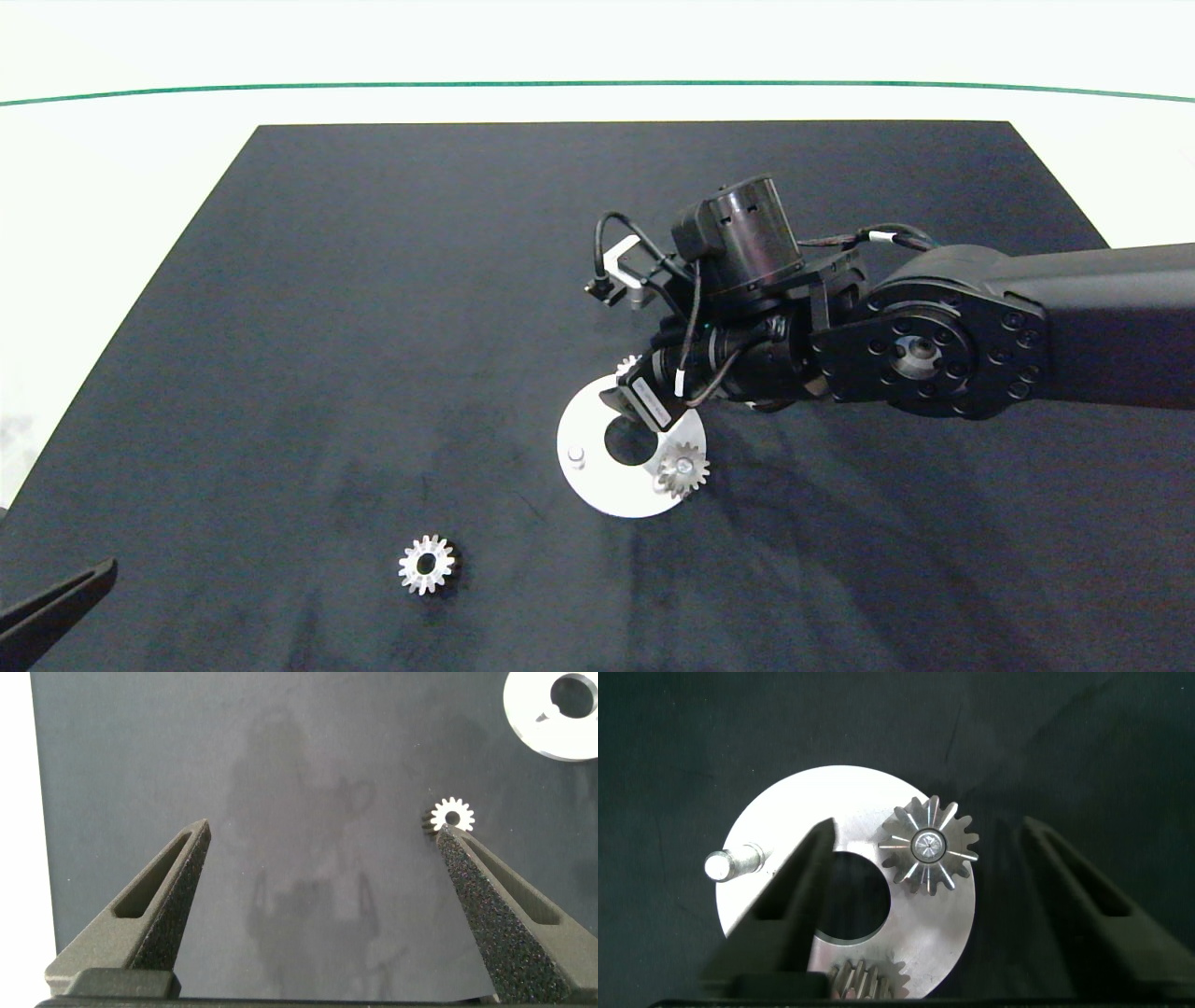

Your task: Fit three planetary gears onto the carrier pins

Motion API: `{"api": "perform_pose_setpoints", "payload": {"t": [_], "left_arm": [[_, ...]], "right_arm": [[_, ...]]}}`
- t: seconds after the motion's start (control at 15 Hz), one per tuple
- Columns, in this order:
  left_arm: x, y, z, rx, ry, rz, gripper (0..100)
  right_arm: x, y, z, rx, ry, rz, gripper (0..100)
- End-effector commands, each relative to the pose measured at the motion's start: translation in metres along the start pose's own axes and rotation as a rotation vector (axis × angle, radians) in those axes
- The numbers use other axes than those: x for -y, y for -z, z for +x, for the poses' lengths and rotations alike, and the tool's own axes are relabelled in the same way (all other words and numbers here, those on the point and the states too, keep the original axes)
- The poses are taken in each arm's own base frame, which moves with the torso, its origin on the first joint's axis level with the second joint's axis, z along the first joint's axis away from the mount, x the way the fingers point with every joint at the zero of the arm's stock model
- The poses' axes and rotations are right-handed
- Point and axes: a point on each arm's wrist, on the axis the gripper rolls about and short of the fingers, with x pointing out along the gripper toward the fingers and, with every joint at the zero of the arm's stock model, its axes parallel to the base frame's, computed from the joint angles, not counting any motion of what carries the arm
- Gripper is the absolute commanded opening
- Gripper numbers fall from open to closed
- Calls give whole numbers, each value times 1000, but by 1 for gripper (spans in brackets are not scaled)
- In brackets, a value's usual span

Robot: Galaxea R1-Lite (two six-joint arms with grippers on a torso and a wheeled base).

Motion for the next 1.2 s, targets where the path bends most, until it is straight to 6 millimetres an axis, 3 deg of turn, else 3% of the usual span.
{"api": "perform_pose_setpoints", "payload": {"t": [0.07,0.53,0.67,0.87,1.0,1.2], "left_arm": [[0,1,1,-7,0,0,100],[0,4,-2,-3,-7,-1,100],[0,5,-5,8,-9,1,100],[2,13,-12,30,22,12,100],[3,18,-10,19,67,22,100],[5,25,-5,17,107,30,100]], "right_arm": [[2,0,-5,0,3,2,100],[27,7,-75,36,49,40,100],[36,21,-110,30,84,64,100],[69,49,-155,-18,193,144,100],[79,61,-177,-29,243,178,100],[88,72,-190,-39,294,245,100]]}}
